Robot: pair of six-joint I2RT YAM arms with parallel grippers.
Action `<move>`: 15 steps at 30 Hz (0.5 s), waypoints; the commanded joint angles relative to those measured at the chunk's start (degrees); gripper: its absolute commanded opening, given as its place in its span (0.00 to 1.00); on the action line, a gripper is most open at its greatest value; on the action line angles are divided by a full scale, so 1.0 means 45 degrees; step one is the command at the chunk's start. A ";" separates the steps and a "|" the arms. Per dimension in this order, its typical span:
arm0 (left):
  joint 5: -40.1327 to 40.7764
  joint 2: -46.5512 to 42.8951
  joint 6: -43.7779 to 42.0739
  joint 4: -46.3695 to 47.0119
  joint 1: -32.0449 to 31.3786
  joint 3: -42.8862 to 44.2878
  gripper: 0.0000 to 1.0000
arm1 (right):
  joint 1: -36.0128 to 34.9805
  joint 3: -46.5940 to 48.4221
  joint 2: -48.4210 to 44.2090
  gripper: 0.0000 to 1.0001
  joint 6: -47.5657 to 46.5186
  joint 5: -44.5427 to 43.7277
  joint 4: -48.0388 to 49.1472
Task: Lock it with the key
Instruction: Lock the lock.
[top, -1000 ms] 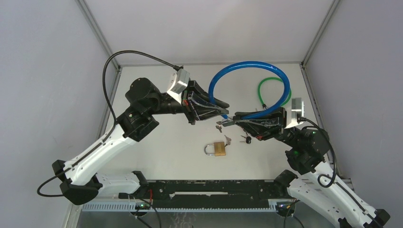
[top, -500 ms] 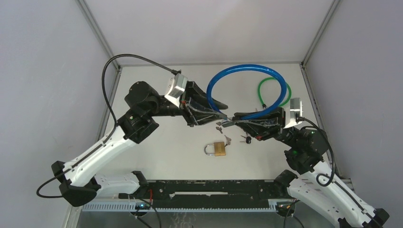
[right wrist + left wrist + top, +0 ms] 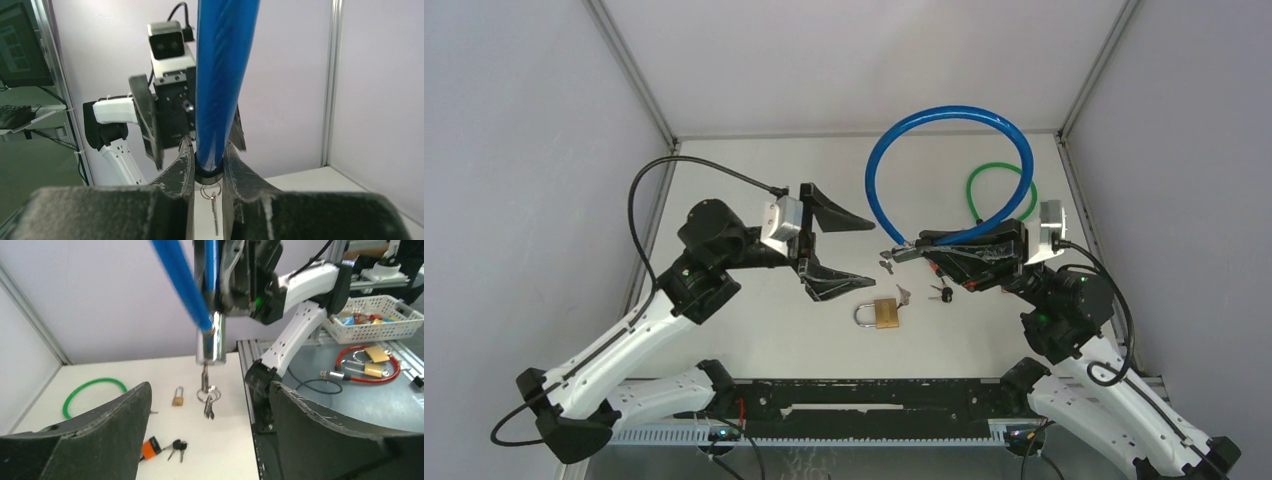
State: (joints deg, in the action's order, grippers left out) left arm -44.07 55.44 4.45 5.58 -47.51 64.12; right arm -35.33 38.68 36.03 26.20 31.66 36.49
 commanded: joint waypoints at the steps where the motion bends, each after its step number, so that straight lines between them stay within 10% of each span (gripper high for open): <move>1: 0.0411 0.0260 -0.0611 0.0533 0.0048 -0.0544 0.84 | -0.0043 0.0658 0.0075 0.00 0.0393 -0.0107 0.1188; 15: -0.0119 0.1193 0.0891 0.1320 -0.0452 -0.0396 0.46 | -0.0332 0.0663 0.0017 0.00 -0.0140 -0.0352 0.0705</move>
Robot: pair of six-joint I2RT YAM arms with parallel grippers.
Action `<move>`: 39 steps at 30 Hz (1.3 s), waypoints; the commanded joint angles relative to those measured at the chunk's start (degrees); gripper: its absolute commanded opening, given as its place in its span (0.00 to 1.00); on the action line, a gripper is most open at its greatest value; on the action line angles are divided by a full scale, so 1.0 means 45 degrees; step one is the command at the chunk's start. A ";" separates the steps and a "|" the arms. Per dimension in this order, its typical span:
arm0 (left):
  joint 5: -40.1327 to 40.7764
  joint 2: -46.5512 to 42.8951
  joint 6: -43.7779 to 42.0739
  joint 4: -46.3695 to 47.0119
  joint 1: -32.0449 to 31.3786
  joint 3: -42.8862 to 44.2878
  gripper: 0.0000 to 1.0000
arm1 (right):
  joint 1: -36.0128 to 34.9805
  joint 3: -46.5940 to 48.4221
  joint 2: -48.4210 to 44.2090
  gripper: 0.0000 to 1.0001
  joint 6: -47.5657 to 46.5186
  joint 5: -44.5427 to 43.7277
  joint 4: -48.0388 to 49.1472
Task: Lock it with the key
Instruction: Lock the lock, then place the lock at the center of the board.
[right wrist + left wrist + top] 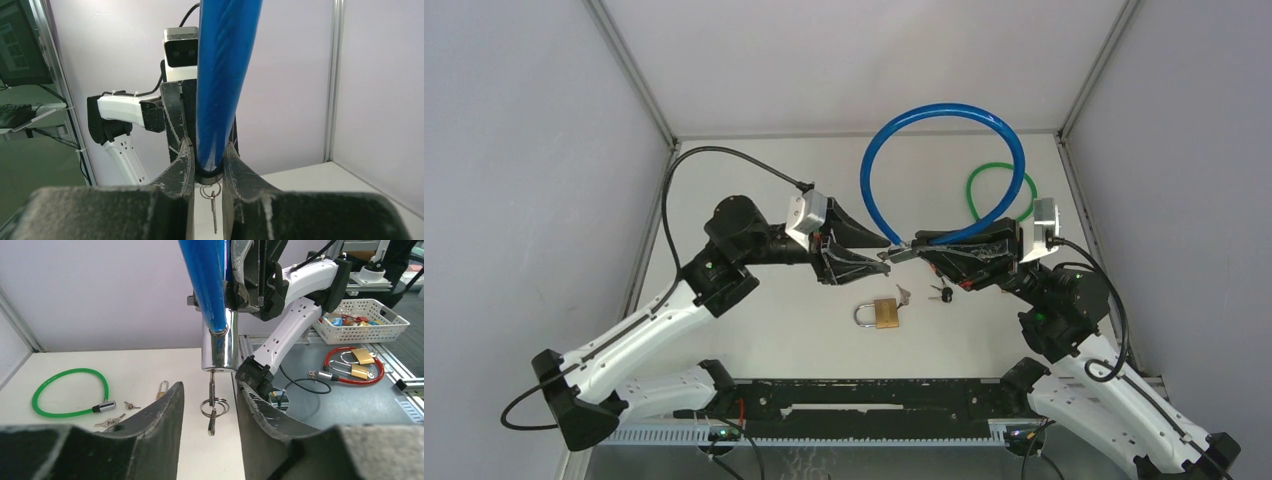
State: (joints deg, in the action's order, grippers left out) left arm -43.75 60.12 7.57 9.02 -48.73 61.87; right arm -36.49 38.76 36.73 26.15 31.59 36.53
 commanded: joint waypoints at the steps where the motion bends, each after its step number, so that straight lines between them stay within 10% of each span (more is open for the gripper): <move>1: -0.0216 0.0214 0.0151 0.0455 -0.0233 0.0132 0.41 | -0.0075 0.0641 -0.0143 0.00 -0.0138 -0.0355 0.0664; 5: -0.0477 0.0375 0.0036 0.0335 -0.0350 0.0259 0.28 | -0.0095 0.0644 -0.0166 0.00 -0.0179 -0.0361 0.0661; 8: -0.0429 0.0435 0.0360 0.0683 -0.0382 0.0379 0.01 | -0.0123 0.0644 -0.0222 0.00 -0.0256 -0.0371 0.0540; 28: 0.2008 -0.1226 -0.3862 -0.4380 0.0449 -0.2135 0.00 | 0.0560 0.0372 -0.1720 0.00 -0.0343 -0.2921 0.0055; 39: 0.5125 -0.4275 0.3957 -0.3129 0.4617 -0.7578 0.00 | 0.0922 0.0953 0.3113 0.00 0.2626 -0.1846 -0.2456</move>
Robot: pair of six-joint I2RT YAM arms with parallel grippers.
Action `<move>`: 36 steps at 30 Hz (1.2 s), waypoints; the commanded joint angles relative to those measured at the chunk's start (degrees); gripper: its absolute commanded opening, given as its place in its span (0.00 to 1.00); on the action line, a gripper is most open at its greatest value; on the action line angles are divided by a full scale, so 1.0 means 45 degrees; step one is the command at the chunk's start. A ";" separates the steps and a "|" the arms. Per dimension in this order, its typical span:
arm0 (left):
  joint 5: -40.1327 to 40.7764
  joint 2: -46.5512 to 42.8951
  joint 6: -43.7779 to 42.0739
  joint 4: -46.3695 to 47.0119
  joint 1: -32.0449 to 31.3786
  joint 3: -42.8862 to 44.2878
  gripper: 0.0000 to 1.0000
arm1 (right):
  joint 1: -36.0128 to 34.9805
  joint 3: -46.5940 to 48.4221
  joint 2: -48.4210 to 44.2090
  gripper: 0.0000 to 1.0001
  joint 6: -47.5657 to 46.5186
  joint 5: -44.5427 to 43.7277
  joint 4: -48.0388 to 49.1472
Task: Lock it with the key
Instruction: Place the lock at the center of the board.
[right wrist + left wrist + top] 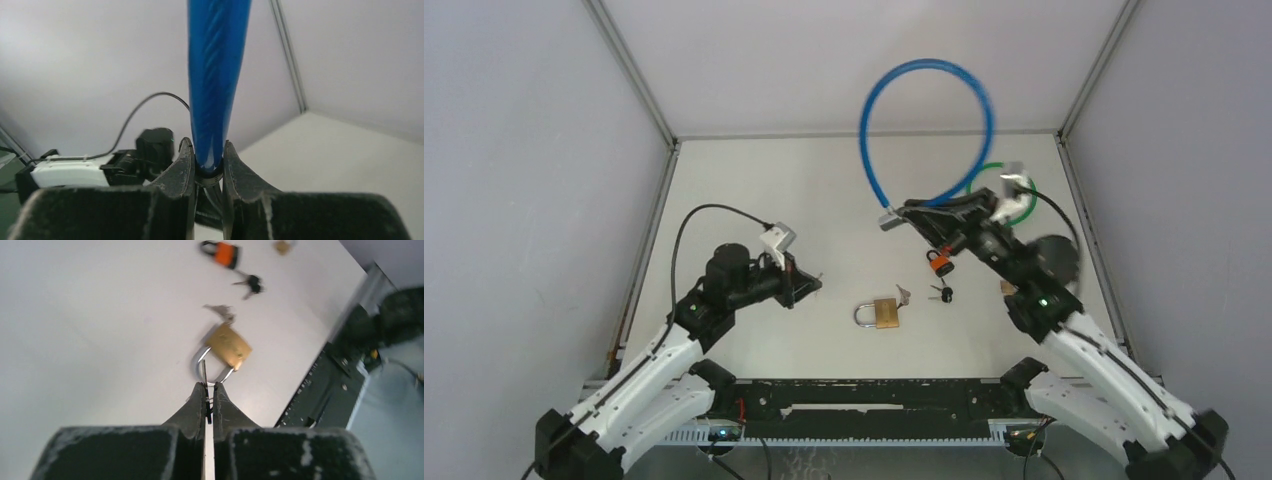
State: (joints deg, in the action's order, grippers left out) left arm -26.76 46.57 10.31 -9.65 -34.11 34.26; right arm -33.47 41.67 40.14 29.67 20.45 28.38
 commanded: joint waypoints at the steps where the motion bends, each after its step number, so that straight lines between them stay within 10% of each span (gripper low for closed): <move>1: 0.1445 -0.1610 0.3752 0.1254 0.1730 -0.1845 0.00 | 0.0393 0.0442 0.3354 0.00 0.2322 0.0927 -0.0704; 20: 0.2894 -0.3789 0.8194 0.2785 0.3712 -0.4984 0.00 | 0.1917 0.1430 1.3421 0.00 0.5753 0.3009 0.0320; 27: 0.3921 -0.1828 0.9642 0.2838 0.3703 -0.5450 0.00 | 0.2168 0.2341 1.2429 0.77 0.3578 0.1703 -0.4743; 29: 0.4251 -0.1045 1.0055 0.2830 0.3582 -0.5471 0.14 | 0.2193 0.2351 1.1600 0.91 0.2954 0.0992 -0.5732; 33: 0.5513 -0.0338 1.0071 0.2334 0.3027 -0.5431 0.96 | 0.2222 0.2592 1.0284 0.95 0.1930 -0.0286 -0.7803; 36: 0.5881 -0.0554 0.9691 0.2245 0.2706 -0.5196 1.00 | 0.2218 0.2711 0.9112 0.99 0.1237 -0.0937 -0.8819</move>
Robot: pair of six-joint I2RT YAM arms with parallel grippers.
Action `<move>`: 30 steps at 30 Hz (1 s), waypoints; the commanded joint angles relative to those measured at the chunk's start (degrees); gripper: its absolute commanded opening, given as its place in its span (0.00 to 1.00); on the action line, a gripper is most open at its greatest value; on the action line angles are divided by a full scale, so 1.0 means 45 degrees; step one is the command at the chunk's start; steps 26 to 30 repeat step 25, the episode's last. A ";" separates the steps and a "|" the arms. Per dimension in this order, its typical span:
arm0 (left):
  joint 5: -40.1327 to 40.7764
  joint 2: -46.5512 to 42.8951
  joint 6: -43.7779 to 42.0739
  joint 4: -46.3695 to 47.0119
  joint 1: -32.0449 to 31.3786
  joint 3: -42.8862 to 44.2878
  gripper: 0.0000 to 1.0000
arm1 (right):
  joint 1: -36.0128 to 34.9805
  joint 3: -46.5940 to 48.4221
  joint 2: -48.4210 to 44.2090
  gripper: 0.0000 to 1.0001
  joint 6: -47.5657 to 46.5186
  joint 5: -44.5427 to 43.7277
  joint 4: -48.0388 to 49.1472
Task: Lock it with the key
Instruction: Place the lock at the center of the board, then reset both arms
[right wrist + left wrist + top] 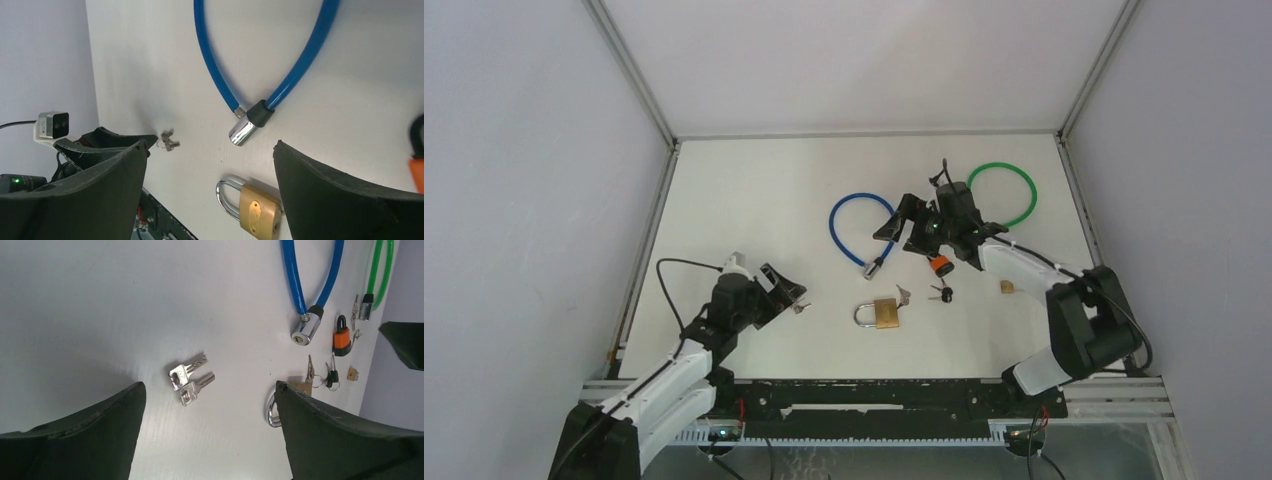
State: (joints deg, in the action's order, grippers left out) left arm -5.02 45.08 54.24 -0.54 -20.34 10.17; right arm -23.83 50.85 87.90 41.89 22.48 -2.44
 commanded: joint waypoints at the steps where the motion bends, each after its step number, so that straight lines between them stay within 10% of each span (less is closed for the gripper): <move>1: 0.1277 -0.0417 -0.0257 0.0200 -0.0367 0.0353 1.00 | 0.0066 0.0721 -0.1964 0.99 -0.1750 -0.1632 -0.2294; 15: 0.4461 -0.4608 -0.7399 0.1059 0.3895 0.1091 1.00 | 0.0415 -0.2351 -1.1319 0.99 -0.3341 -1.0450 -0.4844; 30: 0.4212 -0.5512 -0.8402 0.1897 0.5253 -0.0188 1.00 | 0.0412 -0.5223 -1.4733 0.99 -0.1313 -1.2041 -0.5266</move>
